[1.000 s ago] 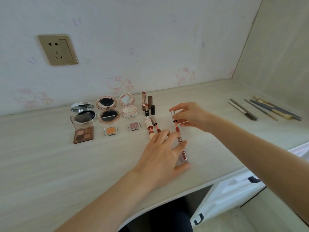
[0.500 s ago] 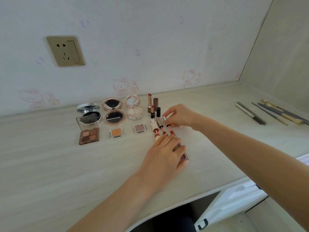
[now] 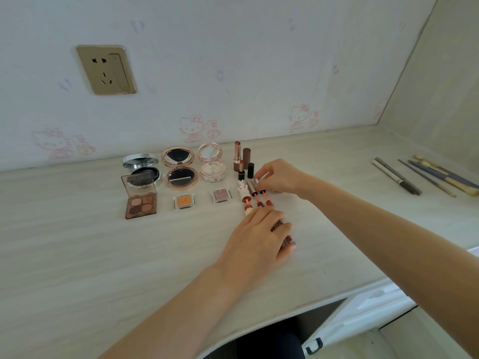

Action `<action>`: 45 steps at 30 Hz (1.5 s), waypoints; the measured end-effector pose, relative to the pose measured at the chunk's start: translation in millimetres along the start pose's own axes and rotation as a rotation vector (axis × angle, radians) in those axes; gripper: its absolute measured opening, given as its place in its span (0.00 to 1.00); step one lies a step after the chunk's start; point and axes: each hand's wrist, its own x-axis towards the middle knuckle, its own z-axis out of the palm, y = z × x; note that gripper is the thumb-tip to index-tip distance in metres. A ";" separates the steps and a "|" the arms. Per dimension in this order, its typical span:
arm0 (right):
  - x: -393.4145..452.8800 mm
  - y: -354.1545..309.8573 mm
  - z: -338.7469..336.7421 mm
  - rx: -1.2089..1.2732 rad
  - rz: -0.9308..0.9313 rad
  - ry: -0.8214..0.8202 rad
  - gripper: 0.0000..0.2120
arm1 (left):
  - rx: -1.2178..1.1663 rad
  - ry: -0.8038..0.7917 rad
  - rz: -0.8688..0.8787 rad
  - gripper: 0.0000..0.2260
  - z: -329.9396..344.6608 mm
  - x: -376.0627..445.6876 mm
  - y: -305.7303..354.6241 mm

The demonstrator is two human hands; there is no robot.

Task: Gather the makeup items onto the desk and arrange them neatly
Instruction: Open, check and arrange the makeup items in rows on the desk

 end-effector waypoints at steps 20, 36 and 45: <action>-76.2 76.3 -49.7 -0.400 -0.141 0.264 0.13 | -0.120 -0.083 -0.018 0.21 -3.7 34.5 3.5; -146.0 182.5 -116.7 -0.475 0.004 0.434 0.14 | -0.223 -0.257 0.015 0.15 66.5 176.2 60.1; -129.6 212.6 -155.9 -0.542 0.100 0.516 0.13 | -0.214 -0.310 0.039 0.17 108.2 242.1 81.6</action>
